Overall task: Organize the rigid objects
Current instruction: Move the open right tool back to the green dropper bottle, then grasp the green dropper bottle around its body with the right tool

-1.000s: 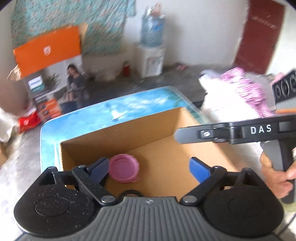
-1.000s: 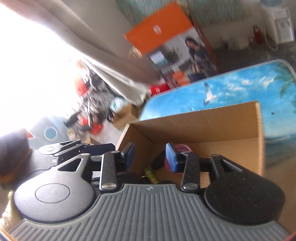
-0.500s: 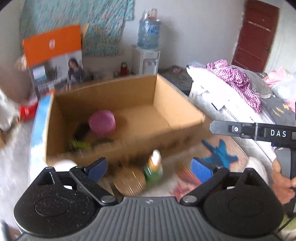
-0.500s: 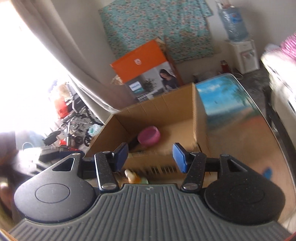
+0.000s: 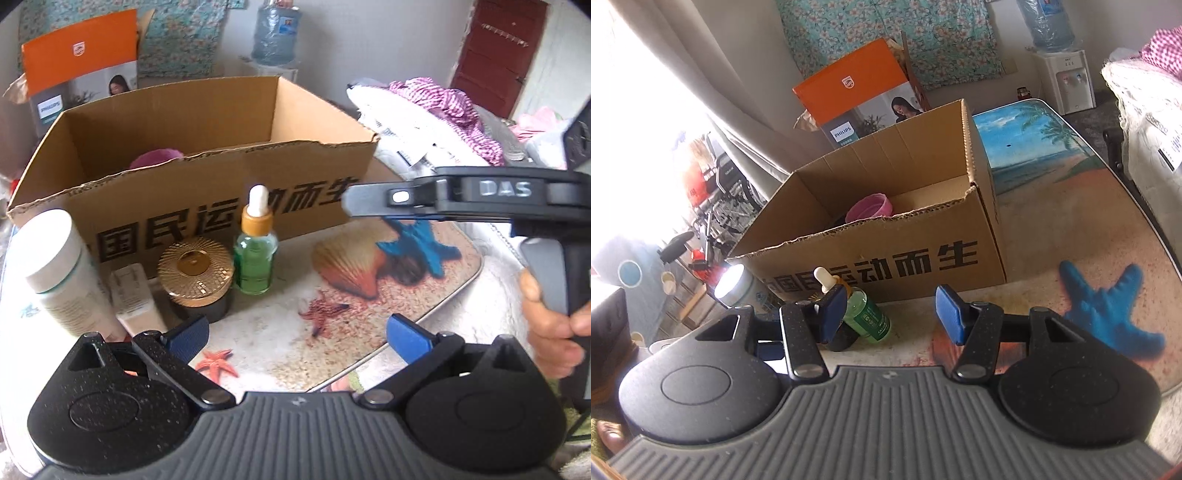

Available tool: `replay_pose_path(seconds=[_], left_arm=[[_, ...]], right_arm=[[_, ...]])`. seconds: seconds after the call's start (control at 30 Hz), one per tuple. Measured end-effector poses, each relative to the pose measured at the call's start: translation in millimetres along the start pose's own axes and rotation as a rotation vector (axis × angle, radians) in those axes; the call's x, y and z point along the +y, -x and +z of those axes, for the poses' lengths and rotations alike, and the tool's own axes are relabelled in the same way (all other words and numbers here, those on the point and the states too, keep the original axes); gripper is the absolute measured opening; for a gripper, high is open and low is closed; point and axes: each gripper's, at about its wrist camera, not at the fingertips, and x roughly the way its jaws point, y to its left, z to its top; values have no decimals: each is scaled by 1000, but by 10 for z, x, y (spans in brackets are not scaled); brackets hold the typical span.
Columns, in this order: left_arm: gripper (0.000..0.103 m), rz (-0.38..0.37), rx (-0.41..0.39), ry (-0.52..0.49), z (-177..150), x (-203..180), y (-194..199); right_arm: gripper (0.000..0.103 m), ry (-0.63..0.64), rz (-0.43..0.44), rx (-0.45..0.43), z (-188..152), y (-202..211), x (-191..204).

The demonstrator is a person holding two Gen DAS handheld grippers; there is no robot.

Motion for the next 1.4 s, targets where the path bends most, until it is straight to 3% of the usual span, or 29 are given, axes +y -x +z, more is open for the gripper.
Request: replay_pose_path(seconds=[0.2, 0.5, 0.67, 0.7, 0.8, 0.9, 1.1, 1.4], left_arm=[[103, 29, -30, -46, -37, -59, -105], [102, 155, -135, -124, -5, -105, -222], [91, 174, -171, -144, 48, -105, -268], [85, 173, -173, -144, 60, -110, -274], [69, 159, -168, -136, 99, -104, -310], [61, 145, -176, -122, 127, -90, -317], [58, 90, -176, -83, 186, -61, -336], [57, -54, -163, -87, 146, -168, -370]], right_arm=[[56, 60, 2, 28, 72, -184, 68], [57, 148, 52, 91, 179, -451, 299], [54, 178, 70, 113, 247, -589, 395], [51, 181, 71, 116, 256, -610, 410], [35, 171, 85, 137, 287, -677, 427], [22, 148, 100, 158, 289, -722, 408], [22, 156, 82, 159, 288, -677, 386], [22, 137, 24, 173, 284, -435, 204]])
